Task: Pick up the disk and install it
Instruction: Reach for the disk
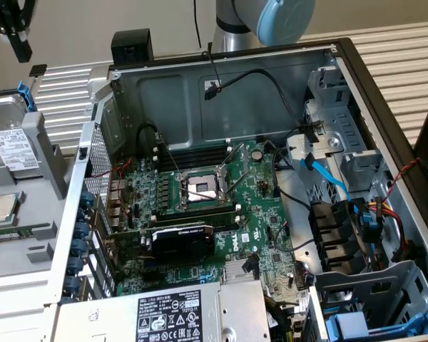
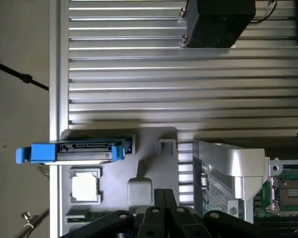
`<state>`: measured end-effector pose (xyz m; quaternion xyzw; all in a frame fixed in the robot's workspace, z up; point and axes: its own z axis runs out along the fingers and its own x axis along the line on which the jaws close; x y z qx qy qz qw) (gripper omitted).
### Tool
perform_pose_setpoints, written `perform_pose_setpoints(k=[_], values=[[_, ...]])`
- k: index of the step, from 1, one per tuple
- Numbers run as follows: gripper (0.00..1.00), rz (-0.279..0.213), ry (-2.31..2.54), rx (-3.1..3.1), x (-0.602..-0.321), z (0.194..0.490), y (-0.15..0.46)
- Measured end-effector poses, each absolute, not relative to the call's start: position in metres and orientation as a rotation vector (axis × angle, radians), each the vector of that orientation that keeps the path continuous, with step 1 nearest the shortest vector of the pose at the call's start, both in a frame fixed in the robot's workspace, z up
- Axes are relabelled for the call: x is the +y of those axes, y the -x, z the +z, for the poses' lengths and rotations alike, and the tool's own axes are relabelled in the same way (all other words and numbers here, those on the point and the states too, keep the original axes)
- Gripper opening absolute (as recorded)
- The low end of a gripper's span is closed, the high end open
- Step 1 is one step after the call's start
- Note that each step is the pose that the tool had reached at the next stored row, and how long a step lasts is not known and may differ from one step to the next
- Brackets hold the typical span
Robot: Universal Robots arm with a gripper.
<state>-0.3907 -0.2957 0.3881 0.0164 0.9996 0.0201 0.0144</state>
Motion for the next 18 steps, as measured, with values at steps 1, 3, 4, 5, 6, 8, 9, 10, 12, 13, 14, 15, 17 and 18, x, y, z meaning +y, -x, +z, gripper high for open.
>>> perform_pose_setpoints(k=[1,3,4,5,6,8,9,10,12,13,14,15,17,18], values=[[0.11,0.063,-0.051,3.112,-0.295,0.388,0.395],[0.11,0.063,-0.051,3.112,-0.294,0.388,0.404],[0.11,0.063,-0.051,3.112,-0.293,0.388,0.409],[0.11,0.063,-0.051,3.112,-0.293,0.388,0.414],[0.11,0.063,-0.051,3.112,-0.292,0.388,0.418],[0.11,0.063,-0.051,3.112,-0.29,0.388,0.427],[0.11,0.063,-0.051,3.112,-0.289,0.388,0.432],[0.11,0.063,-0.051,3.112,-0.288,0.388,0.435],[0.11,0.063,-0.051,3.112,-0.284,0.388,0.442],[0.11,0.063,-0.051,3.112,-0.282,0.388,0.445],[0.11,0.063,-0.051,3.112,-0.28,0.388,0.447],[0.11,0.063,-0.051,3.112,-0.278,0.388,0.449],[0.11,0.063,-0.051,3.112,-0.273,0.388,0.455],[0.11,0.063,-0.051,3.112,-0.271,0.388,0.458]])
